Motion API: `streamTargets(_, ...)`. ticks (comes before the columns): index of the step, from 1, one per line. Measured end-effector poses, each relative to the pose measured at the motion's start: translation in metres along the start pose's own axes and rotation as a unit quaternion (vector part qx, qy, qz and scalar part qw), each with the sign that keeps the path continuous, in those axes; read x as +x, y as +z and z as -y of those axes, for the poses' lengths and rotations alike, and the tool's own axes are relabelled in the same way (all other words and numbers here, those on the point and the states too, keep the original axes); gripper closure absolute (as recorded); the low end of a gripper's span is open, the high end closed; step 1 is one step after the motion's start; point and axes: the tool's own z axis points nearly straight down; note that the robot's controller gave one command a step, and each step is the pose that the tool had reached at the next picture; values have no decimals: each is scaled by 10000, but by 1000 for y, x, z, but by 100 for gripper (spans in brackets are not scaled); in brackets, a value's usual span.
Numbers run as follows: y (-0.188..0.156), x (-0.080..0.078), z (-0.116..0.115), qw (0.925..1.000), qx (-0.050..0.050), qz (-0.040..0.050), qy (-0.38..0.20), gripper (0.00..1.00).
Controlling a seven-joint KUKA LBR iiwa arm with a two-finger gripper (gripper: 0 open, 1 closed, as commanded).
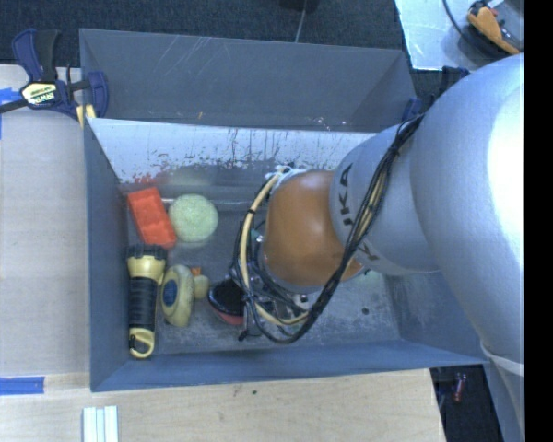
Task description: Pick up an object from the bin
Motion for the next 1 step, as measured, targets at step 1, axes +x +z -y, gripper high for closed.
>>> streamTargets(1,0,0,0,10000,0,-1,-2,100)
